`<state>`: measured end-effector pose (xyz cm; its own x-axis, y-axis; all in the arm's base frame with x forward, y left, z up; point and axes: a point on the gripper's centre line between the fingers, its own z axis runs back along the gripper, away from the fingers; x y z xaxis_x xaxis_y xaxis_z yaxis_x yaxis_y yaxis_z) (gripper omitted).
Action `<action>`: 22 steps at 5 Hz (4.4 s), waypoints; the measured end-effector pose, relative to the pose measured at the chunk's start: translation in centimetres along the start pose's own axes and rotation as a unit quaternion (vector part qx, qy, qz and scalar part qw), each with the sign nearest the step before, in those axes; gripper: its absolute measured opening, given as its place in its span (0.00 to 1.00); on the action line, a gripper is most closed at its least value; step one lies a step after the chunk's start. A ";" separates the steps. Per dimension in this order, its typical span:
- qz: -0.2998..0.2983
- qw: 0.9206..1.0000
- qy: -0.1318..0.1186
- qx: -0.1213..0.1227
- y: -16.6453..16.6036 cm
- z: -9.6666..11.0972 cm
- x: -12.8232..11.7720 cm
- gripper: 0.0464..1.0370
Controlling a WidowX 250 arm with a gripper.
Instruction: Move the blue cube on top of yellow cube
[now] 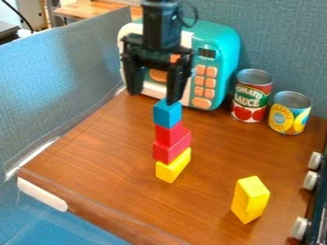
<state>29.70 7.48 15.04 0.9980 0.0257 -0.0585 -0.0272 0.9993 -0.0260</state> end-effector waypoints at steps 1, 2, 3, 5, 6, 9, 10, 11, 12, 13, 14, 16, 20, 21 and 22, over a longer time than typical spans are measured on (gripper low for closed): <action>-0.002 1.000 0.008 -0.013 -0.1 -0.7 0.3 0.96; -0.020 0.999 0.026 -0.016 0.1 -2.4 1.9 0.96; -0.036 0.998 0.034 -0.024 -0.6 -3.3 2.8 0.96; -0.045 0.998 0.046 -0.016 -1.1 -4.0 3.7 0.65; -0.045 0.998 0.046 -0.015 -1.2 -4.1 3.7 0.55; -0.193 0.981 0.001 0.006 -9.7 -1.3 3.5 0.55; -0.252 0.968 0.008 0.006 -12.9 -2.5 4.0 0.55; -0.292 0.956 0.026 -0.012 -14.1 -4.2 4.0 0.55; -0.319 0.947 0.034 -0.023 -14.6 -5.8 3.9 0.55; -0.327 0.943 0.048 -0.029 -14.8 -6.7 3.1 0.55; -0.339 0.939 0.051 -0.029 -15.7 -6.9 1.8 0.55; -0.353 0.935 0.028 -0.013 -16.8 -5.9 0.5 0.55; -0.317 0.946 0.058 -0.006 -14.5 -7.8 0.7 0.55; -0.315 0.947 0.055 -0.004 -14.6 -7.8 0.8 0.55; -0.321 0.946 0.054 0.001 -15.2 -7.9 0.7 0.55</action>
<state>30.37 -7.91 7.54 0.7975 -0.5884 -0.1335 0.5818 0.8085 -0.0884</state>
